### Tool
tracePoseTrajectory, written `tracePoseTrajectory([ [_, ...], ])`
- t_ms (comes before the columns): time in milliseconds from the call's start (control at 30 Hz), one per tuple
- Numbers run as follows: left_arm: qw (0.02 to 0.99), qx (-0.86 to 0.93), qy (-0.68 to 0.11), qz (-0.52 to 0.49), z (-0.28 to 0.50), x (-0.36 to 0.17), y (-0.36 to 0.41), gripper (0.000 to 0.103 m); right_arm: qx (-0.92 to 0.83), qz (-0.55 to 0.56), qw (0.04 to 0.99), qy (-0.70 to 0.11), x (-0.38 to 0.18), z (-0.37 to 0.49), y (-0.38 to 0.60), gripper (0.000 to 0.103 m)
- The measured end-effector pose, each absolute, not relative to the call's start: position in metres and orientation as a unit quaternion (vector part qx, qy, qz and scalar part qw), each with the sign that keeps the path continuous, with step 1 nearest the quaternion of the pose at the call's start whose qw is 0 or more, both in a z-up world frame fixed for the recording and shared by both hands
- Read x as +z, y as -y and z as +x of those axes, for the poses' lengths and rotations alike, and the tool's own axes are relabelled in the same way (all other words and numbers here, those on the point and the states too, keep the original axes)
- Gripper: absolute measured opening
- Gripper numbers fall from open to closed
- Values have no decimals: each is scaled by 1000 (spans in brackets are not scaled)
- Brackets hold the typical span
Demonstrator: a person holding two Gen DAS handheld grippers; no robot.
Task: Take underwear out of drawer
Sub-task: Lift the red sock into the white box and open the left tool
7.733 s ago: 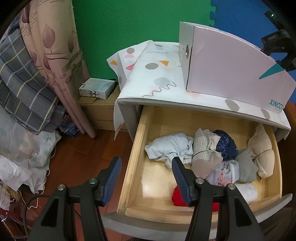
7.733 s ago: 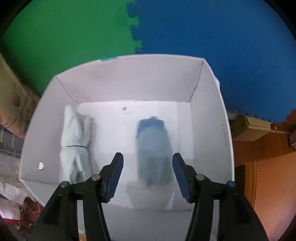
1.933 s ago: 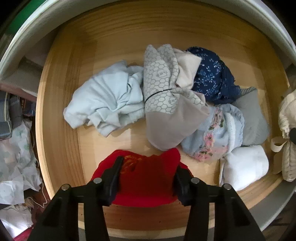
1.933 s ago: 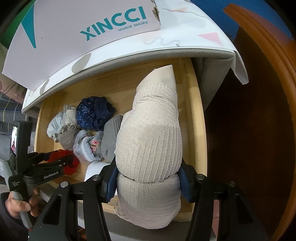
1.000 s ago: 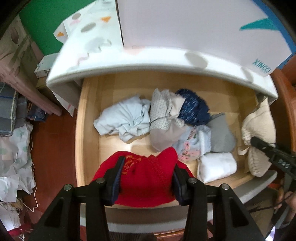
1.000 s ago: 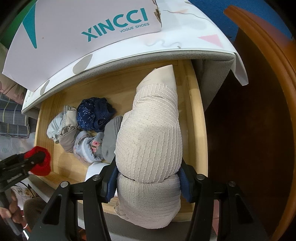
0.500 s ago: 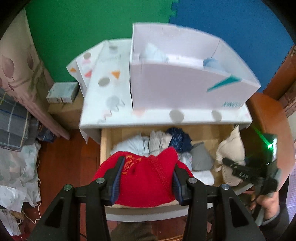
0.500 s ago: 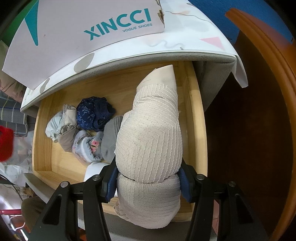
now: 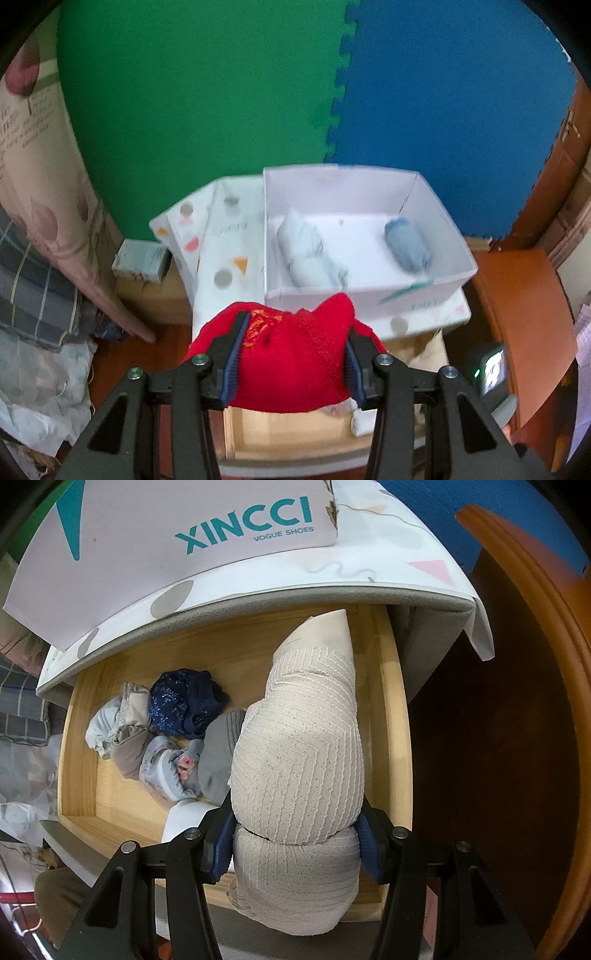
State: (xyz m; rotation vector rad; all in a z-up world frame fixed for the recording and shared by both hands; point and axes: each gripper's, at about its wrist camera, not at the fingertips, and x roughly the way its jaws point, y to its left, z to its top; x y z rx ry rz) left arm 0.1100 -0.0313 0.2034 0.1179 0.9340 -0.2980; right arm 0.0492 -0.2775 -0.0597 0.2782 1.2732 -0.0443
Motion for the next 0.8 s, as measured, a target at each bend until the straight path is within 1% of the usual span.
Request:
tracePoseTrajectory([
  [100,886,-143,-438,57,126,217,41,46,-22,126,796,-592,-59,50,277,53],
  [233,902,-139,-402,75,150,232,60,46,-21,120,795,-594,-58,53,276,53],
  [367,905,-145,-389,92,176,231,81,47,-21,113,798,-591,-56,53,275,53],
  [600,891,-138,-418,106,217,188,105,47,-15,115,799,-590,-57,52,273,53],
  [800,877,-124,-447,123,234,147,112,47,-12,114,799,-590,-56,52,271,53],
])
